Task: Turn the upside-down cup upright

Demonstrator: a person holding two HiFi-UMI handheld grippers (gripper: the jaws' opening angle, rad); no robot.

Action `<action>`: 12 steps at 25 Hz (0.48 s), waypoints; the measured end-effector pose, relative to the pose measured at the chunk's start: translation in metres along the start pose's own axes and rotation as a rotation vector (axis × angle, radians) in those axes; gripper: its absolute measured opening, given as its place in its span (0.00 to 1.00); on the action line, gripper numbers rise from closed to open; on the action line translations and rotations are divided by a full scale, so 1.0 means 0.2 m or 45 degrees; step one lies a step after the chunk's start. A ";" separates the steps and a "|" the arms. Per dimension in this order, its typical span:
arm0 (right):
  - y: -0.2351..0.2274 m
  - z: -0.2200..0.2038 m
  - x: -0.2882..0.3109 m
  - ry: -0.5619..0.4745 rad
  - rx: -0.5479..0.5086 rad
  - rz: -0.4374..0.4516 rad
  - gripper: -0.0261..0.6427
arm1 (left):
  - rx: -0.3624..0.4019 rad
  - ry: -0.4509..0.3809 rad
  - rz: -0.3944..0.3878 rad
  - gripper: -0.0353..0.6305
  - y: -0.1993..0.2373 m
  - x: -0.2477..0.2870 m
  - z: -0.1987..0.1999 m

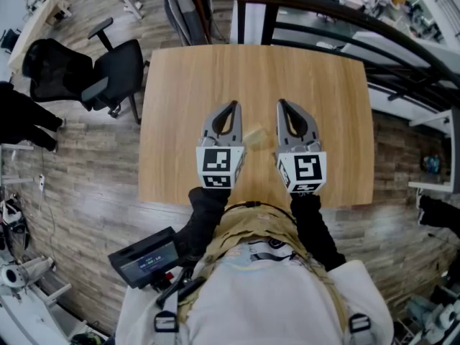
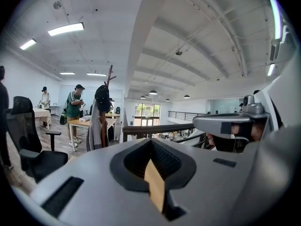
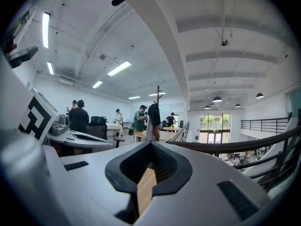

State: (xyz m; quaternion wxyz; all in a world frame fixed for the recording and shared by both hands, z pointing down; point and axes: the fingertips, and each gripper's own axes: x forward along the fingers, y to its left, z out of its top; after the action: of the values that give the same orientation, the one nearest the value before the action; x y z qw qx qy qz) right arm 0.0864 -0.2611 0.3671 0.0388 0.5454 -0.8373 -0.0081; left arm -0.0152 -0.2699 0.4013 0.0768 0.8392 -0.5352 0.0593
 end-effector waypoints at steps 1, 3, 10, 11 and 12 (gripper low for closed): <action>-0.01 0.00 0.00 0.002 -0.001 -0.006 0.07 | 0.004 -0.008 0.000 0.05 0.00 0.00 0.01; -0.03 0.00 -0.01 0.007 -0.002 -0.022 0.07 | 0.010 -0.015 -0.003 0.05 -0.01 0.01 0.02; -0.05 0.01 -0.02 0.002 -0.026 -0.025 0.07 | 0.021 -0.015 -0.028 0.05 -0.05 0.02 0.03; -0.05 0.01 -0.02 0.004 -0.026 -0.028 0.07 | 0.022 -0.015 -0.031 0.05 -0.05 0.02 0.03; -0.05 0.00 -0.02 0.005 -0.026 -0.032 0.07 | 0.022 -0.015 -0.033 0.05 -0.06 0.03 0.03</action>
State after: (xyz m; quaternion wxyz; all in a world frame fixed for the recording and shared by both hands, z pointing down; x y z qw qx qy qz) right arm 0.0977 -0.2612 0.3654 0.0459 0.5554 -0.8302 -0.0159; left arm -0.0028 -0.2713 0.3962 0.0670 0.8470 -0.5242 0.0580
